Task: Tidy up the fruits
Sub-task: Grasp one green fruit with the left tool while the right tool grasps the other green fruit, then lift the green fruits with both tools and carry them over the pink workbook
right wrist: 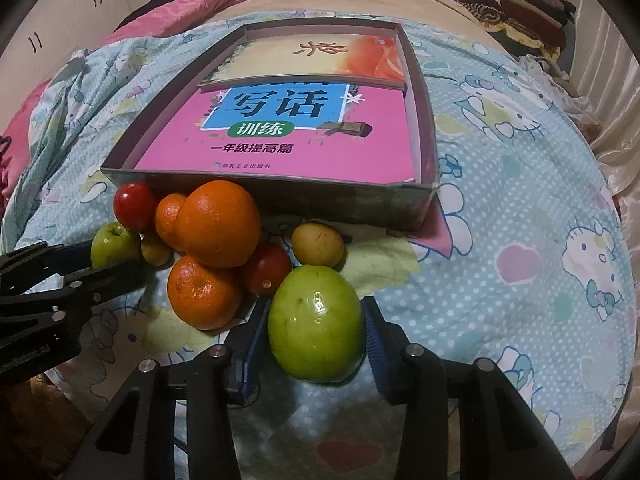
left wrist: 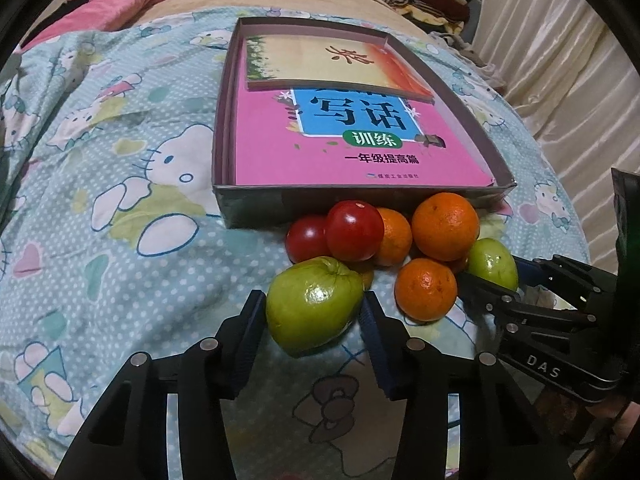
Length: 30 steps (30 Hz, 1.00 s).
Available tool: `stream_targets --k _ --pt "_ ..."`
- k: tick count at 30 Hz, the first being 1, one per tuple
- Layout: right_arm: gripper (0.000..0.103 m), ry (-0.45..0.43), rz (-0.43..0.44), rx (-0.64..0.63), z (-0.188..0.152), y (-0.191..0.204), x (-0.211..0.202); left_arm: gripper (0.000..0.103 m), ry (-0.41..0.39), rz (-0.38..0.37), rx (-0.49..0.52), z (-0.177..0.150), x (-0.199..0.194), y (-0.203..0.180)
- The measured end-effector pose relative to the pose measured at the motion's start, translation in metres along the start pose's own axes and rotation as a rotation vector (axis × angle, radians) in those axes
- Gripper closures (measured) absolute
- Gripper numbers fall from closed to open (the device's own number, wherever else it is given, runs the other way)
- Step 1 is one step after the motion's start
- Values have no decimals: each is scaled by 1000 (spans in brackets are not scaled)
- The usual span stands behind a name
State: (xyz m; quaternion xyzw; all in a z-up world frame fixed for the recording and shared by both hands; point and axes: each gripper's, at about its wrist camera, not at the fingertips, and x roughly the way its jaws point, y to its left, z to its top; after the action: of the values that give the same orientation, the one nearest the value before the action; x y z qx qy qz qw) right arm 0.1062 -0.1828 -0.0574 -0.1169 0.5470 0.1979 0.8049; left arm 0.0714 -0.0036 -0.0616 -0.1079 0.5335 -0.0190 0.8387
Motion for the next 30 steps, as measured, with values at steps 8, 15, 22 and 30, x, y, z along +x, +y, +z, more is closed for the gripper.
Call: stream_targets --k 8,15,22,30 --pt "58 -34 49 50 -1 -8 -10 55 -7 -28 -2 1 2 3" --pt "59 -84 90 80 -1 -12 -26 55 -26 -34 -25 -2 -13 10" --pt "59 -145 110 74 0 -11 -40 55 -68 -28 -42 -3 -33 15" --pt "59 -179 127 84 2 -13 -47 55 -70 -17 -70 -3 -34 24"
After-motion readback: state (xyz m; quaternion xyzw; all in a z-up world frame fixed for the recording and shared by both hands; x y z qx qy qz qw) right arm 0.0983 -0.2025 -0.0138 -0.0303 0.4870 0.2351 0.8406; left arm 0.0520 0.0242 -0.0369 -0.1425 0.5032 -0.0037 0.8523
